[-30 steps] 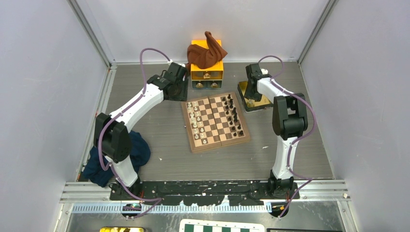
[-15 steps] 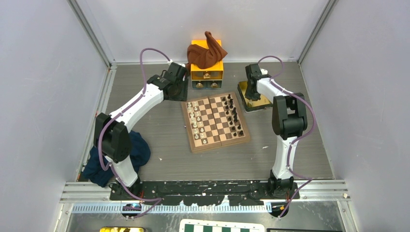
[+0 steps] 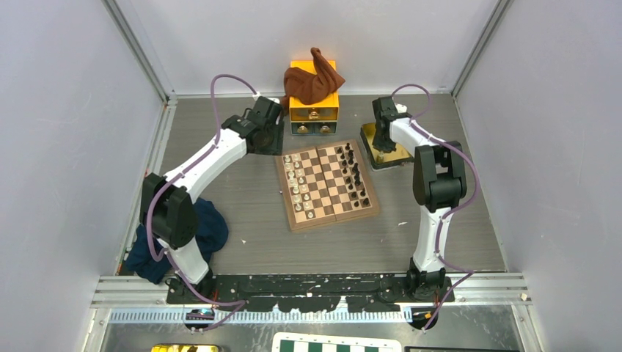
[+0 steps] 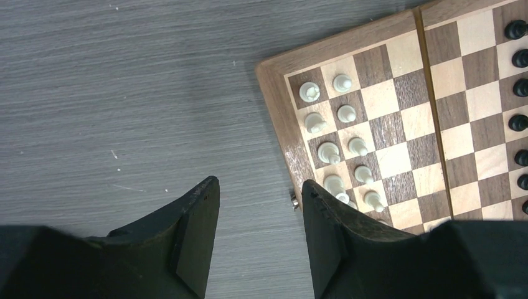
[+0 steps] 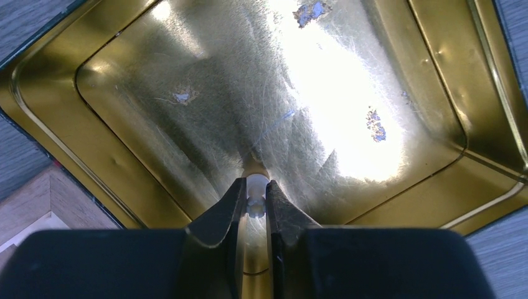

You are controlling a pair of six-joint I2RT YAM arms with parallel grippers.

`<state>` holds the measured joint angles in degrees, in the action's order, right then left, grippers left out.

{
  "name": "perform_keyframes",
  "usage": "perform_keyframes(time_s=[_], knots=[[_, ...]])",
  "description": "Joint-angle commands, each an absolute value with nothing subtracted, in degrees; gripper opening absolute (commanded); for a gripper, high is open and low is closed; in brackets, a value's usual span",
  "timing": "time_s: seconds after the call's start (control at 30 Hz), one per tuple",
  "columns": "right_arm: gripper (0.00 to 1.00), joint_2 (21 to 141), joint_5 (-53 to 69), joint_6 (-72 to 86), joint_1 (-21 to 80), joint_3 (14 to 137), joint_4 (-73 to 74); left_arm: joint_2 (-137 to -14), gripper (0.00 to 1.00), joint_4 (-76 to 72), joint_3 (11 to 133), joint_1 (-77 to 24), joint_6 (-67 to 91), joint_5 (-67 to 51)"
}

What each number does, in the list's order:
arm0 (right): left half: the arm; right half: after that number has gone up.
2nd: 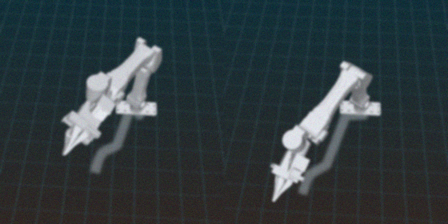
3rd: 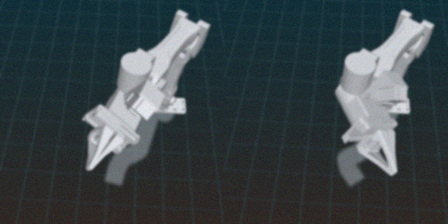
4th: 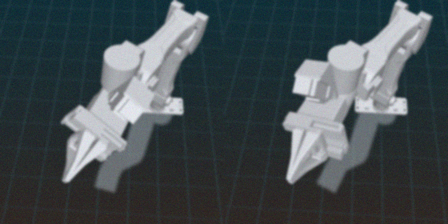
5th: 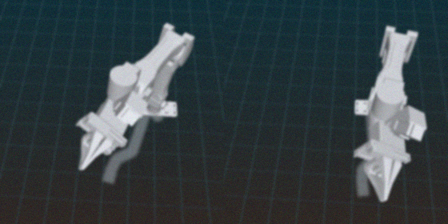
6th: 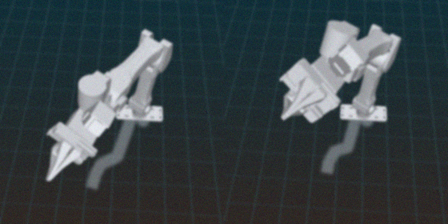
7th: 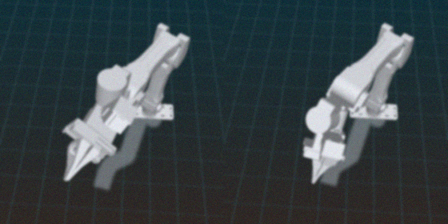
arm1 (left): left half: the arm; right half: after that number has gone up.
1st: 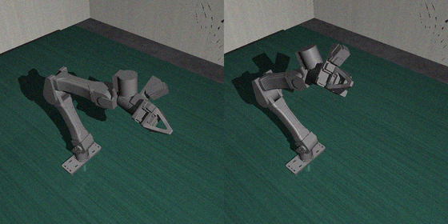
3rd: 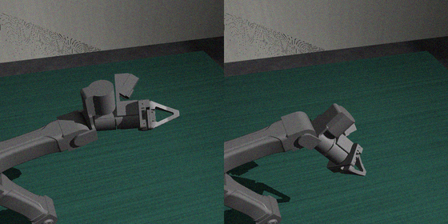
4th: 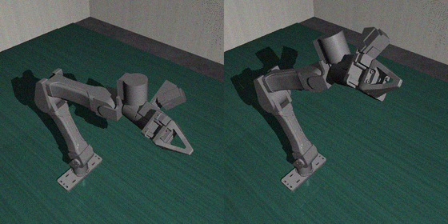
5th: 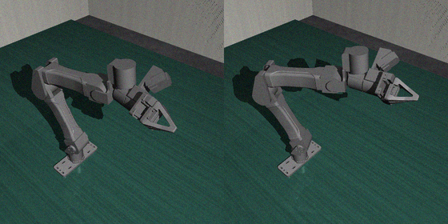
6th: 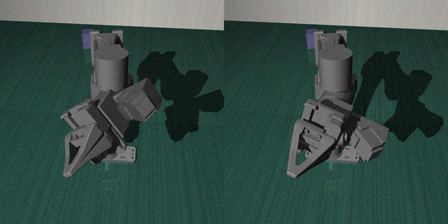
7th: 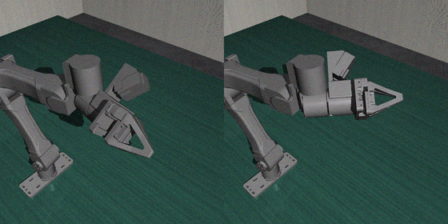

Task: Set up the chess pieces on the board
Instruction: Pick up the chess piece from the storage box.

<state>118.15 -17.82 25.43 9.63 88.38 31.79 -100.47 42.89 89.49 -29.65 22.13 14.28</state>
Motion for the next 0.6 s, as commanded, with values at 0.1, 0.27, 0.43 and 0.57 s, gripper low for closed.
perform_keyframes(time_s=[0.1,0.27,0.43,0.57], knots=[[0.01,110.6,-20.7,24.4,9.6,91.1,33.3,-92.8,0.53,40.9,86.6,-29.4,22.7,16.3],[0.01,106.4,-21.1,24.2,10.3,91.3,35.1,-90.1,0.53,40.6,84.7,-29.4,22.8,16.6],[0.01,102.1,-22.0,23.7,12.6,91.4,37.4,-87.8,0.53,40.4,83.6,-29.4,22.8,16.8],[0.01,98.6,-23.2,23.1,17.0,91.3,40.2,-86.1,0.53,40.5,83.0,-29.4,22.7,17.1]])
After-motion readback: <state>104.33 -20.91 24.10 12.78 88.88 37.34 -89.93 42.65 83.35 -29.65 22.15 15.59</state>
